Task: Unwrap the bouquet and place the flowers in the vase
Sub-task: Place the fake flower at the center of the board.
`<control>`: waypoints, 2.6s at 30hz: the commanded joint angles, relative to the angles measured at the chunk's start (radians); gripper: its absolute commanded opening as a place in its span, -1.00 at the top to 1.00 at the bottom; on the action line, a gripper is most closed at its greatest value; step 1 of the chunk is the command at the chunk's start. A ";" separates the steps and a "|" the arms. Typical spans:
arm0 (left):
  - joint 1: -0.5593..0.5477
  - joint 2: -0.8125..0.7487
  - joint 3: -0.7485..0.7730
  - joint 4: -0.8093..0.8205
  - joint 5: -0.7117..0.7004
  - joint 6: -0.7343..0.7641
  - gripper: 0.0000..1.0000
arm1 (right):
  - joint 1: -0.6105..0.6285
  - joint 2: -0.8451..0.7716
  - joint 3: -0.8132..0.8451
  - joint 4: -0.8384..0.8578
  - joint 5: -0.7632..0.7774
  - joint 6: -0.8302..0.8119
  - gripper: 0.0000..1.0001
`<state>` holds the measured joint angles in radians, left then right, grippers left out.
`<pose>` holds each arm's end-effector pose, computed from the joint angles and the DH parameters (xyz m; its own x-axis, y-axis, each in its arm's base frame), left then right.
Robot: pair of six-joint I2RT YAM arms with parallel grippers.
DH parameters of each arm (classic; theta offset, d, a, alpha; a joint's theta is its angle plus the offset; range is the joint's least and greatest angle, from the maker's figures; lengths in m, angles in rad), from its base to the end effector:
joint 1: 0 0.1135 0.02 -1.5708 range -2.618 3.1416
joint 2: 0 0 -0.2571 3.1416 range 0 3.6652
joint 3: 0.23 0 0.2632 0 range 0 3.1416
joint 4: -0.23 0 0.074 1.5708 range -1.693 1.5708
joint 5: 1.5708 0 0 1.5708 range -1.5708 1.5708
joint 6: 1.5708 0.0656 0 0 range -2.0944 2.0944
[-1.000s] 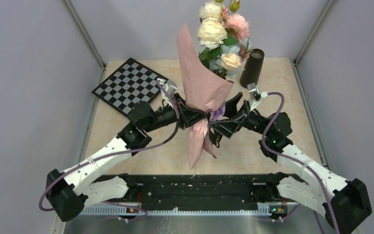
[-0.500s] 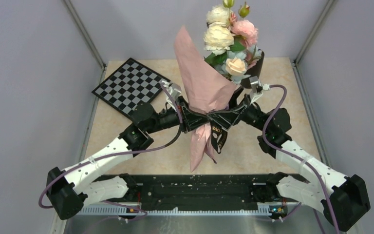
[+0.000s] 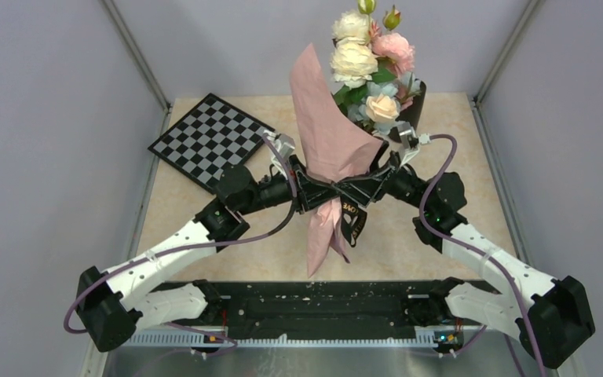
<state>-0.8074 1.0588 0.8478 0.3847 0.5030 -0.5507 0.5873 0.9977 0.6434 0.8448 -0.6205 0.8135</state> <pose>0.1754 -0.2290 0.3654 -0.4012 -0.2439 -0.8829 0.8817 0.1585 -0.4444 0.1904 0.1726 0.3569 -0.3685 0.4650 -0.8050 -0.8880 0.0803 0.4529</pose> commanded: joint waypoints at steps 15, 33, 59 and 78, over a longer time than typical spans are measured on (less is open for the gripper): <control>-0.007 0.024 0.037 -0.029 -0.062 0.046 0.51 | 0.013 -0.024 0.060 -0.065 0.010 -0.064 0.51; 0.367 -0.106 0.181 -0.775 -0.152 0.427 -0.97 | 0.013 -0.152 0.319 -0.947 0.554 -0.502 0.92; 0.600 -0.209 0.006 -0.715 -0.539 0.515 -0.97 | 0.184 0.674 0.694 -0.896 0.737 -0.435 1.00; 0.600 -0.182 -0.004 -0.711 -0.552 0.518 -0.94 | 0.213 1.110 1.029 -1.009 0.925 -0.441 1.00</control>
<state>-0.2108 0.8680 0.8505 -0.3668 -0.0425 -0.0467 0.7883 2.0884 1.5948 -0.1867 0.2325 0.3851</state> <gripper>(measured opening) 0.971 0.222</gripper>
